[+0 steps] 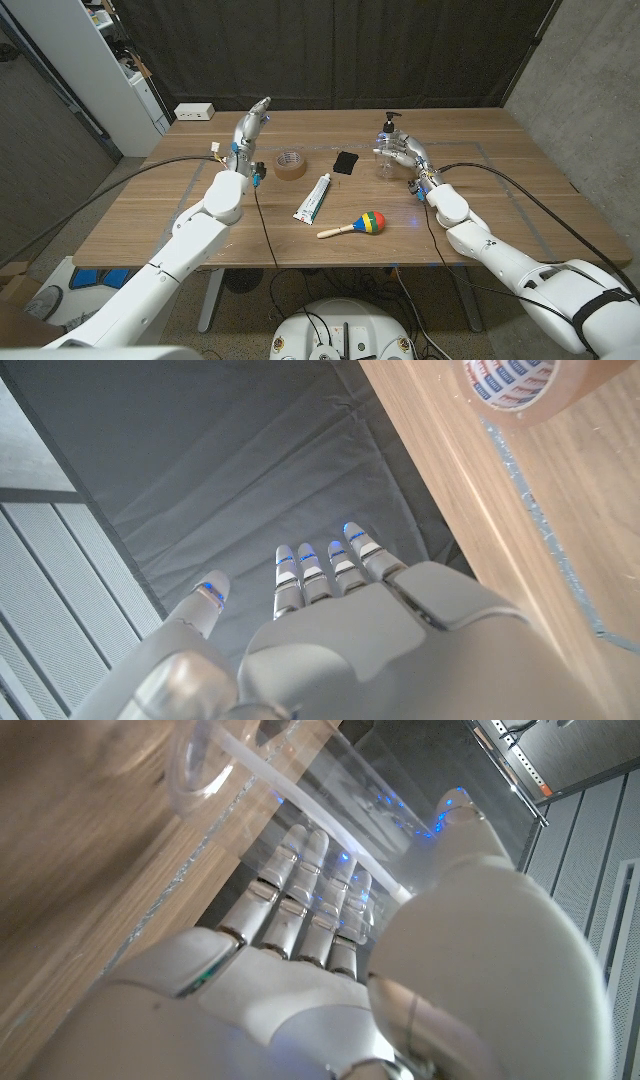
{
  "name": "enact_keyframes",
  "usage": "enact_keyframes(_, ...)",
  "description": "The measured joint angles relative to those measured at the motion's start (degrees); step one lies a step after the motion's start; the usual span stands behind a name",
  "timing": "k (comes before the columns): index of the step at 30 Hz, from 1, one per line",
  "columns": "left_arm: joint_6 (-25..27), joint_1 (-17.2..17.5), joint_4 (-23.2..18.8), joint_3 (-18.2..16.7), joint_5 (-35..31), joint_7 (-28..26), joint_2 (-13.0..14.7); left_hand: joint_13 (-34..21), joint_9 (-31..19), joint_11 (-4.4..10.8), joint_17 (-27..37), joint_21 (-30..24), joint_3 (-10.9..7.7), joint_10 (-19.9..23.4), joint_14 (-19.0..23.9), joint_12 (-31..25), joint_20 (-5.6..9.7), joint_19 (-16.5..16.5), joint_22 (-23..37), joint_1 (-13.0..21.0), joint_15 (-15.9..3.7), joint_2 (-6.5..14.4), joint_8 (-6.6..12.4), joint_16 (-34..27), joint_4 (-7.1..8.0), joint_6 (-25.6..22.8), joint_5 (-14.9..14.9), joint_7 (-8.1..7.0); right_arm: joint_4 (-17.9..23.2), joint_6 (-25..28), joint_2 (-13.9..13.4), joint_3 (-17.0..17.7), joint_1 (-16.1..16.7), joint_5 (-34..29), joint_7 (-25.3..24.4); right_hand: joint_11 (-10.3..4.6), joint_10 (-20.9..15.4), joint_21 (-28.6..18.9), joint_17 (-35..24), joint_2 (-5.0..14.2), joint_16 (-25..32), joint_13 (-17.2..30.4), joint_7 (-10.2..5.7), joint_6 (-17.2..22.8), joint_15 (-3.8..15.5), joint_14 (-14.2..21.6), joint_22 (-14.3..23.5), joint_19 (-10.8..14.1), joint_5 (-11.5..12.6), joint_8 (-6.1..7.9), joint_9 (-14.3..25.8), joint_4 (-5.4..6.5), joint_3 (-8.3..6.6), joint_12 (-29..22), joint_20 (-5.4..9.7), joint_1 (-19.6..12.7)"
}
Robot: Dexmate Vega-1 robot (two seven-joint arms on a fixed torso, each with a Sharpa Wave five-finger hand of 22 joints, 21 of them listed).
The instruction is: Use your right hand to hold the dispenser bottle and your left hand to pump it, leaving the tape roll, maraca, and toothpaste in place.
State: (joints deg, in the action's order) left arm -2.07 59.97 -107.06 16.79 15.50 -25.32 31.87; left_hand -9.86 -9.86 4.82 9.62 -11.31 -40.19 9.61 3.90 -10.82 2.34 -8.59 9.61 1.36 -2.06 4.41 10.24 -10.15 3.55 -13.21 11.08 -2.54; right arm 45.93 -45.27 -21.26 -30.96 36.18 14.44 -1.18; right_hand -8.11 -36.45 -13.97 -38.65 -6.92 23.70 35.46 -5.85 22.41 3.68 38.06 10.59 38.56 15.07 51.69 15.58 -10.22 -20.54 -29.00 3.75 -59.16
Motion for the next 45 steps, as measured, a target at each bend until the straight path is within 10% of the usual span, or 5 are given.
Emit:
enact_keyframes(21, -1.6, 1.6, 3.1, -0.5, 3.8, -1.8, -0.6, 0.0, 0.0, -0.22, 0.0, 0.0, 0.00, -0.2, 0.0, 0.0, 0.00, 0.0, 0.0, 0.0, 0.00, 0.0, 0.00, 0.0, 0.00, 0.3, 0.0, 0.30, -9.5, -3.0, 3.6, -1.1, -3.0, 2.1, 1.2, -0.01, 0.0, 0.2, -0.8, -0.29, -0.5, 0.0, -0.45, -0.4, -0.30, -1.1, 0.0, -0.7, -0.2, 1.11, -0.2, 0.02, 0.83, 0.4, -0.07, -2.4)
enact_keyframes(35, -0.4, 1.5, 3.8, -0.1, 5.5, -1.7, -0.1, 0.0, 0.0, -0.22, 0.0, 0.0, 0.00, -0.2, 0.0, 0.0, 0.00, 0.0, 0.0, 0.0, 0.00, 0.0, 0.00, 0.0, 0.00, 0.3, 0.0, 0.30, -12.5, -4.1, 4.6, -1.6, -3.8, 2.9, 1.7, -3.17, -0.7, 0.9, -0.7, -0.90, -2.5, 0.0, -4.67, -0.1, -0.46, -4.6, 0.0, -2.8, -1.3, 0.90, -0.4, 0.85, 2.74, 2.7, -0.29, -3.5)
enact_keyframes(45, 0.0, 1.4, 4.0, 0.1, 6.3, -1.7, 0.2, 0.0, 0.0, -0.21, 0.0, 0.0, 0.00, -0.2, 0.0, 0.0, 0.00, 0.0, 0.0, 0.0, 0.00, 0.0, 0.00, 0.0, 0.00, 0.3, 0.0, 0.30, -13.2, -4.5, 4.6, -1.9, -3.9, 3.1, 2.3, -2.44, 2.5, 1.3, -0.8, 2.40, -3.7, -0.1, -4.17, -3.2, -0.95, -7.6, -0.2, -4.2, -2.2, -0.23, -0.7, 1.41, 4.48, 4.4, -0.54, -6.8)
